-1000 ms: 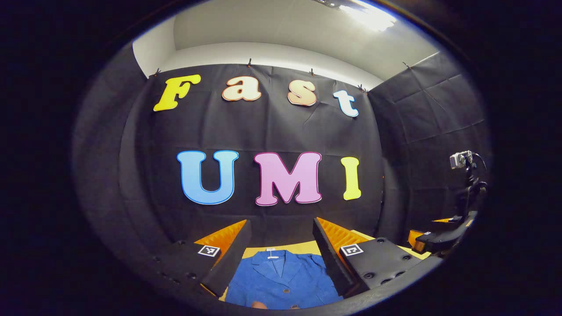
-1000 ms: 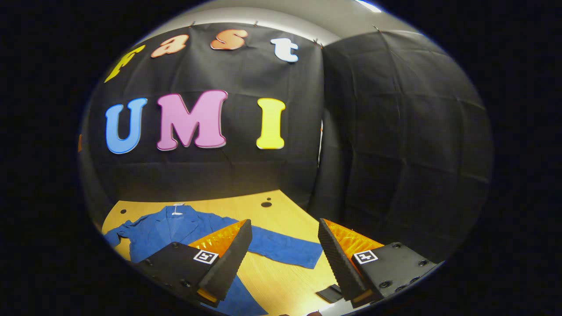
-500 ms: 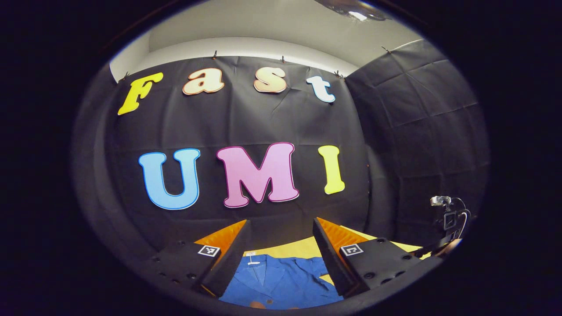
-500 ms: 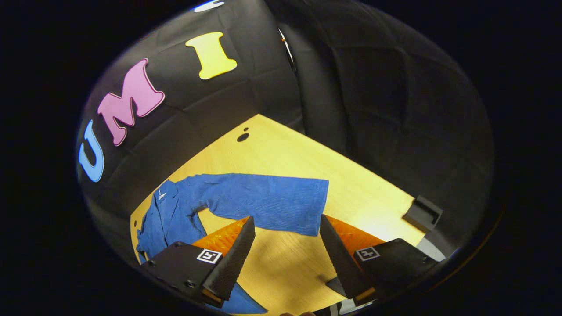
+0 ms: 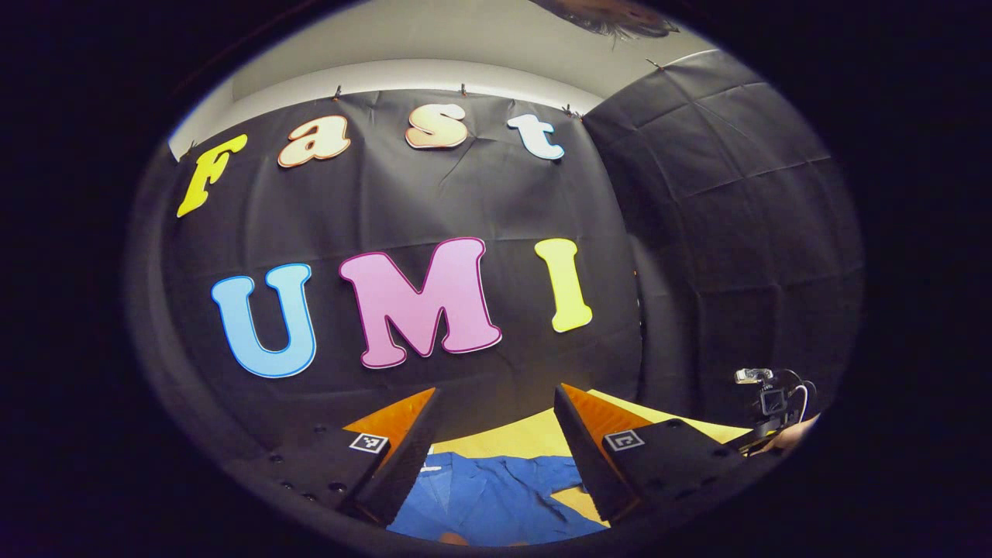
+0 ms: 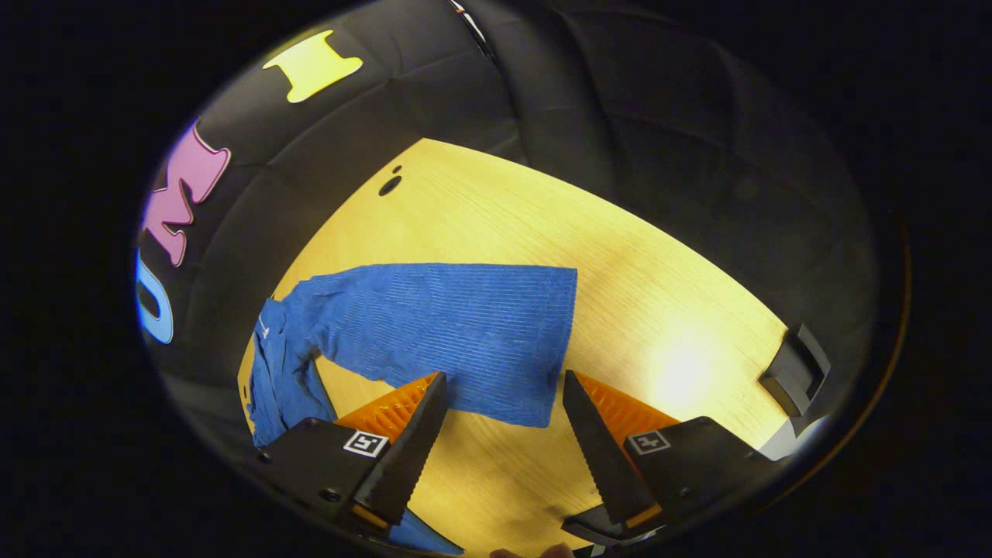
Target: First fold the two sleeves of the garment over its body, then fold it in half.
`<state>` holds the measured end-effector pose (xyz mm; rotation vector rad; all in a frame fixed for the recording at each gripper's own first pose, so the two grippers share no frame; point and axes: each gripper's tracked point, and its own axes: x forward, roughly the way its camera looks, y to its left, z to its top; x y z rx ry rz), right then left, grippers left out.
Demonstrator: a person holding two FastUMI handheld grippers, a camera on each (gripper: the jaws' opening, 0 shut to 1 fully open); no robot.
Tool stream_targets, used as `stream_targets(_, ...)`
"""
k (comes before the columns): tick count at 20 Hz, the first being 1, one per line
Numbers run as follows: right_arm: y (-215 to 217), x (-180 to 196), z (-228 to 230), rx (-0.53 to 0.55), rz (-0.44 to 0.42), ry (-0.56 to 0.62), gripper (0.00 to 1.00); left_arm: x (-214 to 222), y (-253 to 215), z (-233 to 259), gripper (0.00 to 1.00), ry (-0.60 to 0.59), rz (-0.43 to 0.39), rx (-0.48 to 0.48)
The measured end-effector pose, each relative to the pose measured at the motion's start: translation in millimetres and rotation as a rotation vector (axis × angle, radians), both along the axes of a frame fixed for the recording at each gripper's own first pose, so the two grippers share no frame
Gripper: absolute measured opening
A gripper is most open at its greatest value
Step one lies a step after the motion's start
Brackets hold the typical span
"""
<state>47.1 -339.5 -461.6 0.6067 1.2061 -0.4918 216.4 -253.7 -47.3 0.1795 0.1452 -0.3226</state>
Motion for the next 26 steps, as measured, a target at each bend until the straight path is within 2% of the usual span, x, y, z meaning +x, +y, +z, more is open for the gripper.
stream_targets(2,-2.2,6.3,-1.8,0.006,-0.005,0.001,0.96,3.8,-4.1,-0.1,0.83,0.006,0.006,-0.002)
stream_targets(3,-1.1,6.4,-2.7,0.021,0.003,0.021,0.87,5.6,-4.5,-2.2,0.83,0.013,0.013,-0.008)
stream_targets(6,-0.8,14.2,-5.1,0.048,0.016,0.038,0.87,14.1,-4.0,-7.3,0.83,0.037,0.041,-0.027)
stream_targets(7,-3.0,15.5,-6.0,0.053,0.006,0.048,0.95,16.3,-2.6,-7.5,0.83,0.039,0.055,-0.026)
stream_targets(9,-6.2,16.7,-7.7,0.061,-0.007,0.063,0.9,19.7,-2.5,-6.9,0.83,0.036,0.072,-0.03)
stream_targets(10,-7.6,14.2,-8.2,0.053,-0.007,0.083,0.74,21.4,-3.3,-5.4,0.83,0.033,0.077,-0.032)
stream_targets(11,-10.1,13.7,-10.6,0.046,0.0,0.096,0.66,22.1,-3.1,-5.2,0.83,0.03,0.082,-0.031)
stream_targets(12,-10.9,12.5,-10.4,0.04,0.011,0.113,0.72,22.4,-4.4,-5.5,0.83,0.027,0.086,-0.03)
stream_targets(13,-11.7,12.3,-11.5,0.028,0.032,0.124,0.59,23.5,-5.0,-5.5,0.83,0.025,0.09,-0.033)
stream_targets(14,-12.9,11.3,-12.2,0.0,0.061,0.145,0.54,24.2,-4.6,-4.8,0.83,0.025,0.094,-0.036)
stream_targets(15,-13.4,9.7,-13.4,-0.038,0.101,0.159,0.62,24.6,-4.6,-6.1,0.83,0.028,0.098,-0.039)
stream_targets(16,-13.4,8.9,-13.3,-0.084,0.165,0.169,0.45,24.5,-4.0,-6.8,0.83,0.032,0.103,-0.041)
stream_targets(17,-14.4,7.3,-16.0,-0.134,0.237,0.178,0.51,24.9,-3.9,-7.5,0.83,0.035,0.106,-0.042)
stream_targets(19,-11.4,8.4,-18.1,-0.207,0.335,0.177,0.51,24.0,-3.2,-7.6,0.83,0.037,0.108,-0.038)
stream_targets(21,-8.2,13.1,-17.4,-0.208,0.316,0.166,0.34,22.6,0.4,-7.7,0.83,0.036,0.111,-0.033)
stream_targets(24,-15.6,12.9,-16.3,-0.189,0.289,0.158,0.3,21.7,7.6,-7.9,0.83,0.04,0.13,-0.037)
stream_targets(25,-14.1,14.9,-17.5,-0.173,0.271,0.153,0.22,21.4,9.1,-9.4,0.83,0.044,0.137,-0.04)
stream_targets(26,-15.0,12.7,-16.5,-0.16,0.26,0.147,0.3,20.8,10.3,-10.7,0.83,0.049,0.142,-0.044)
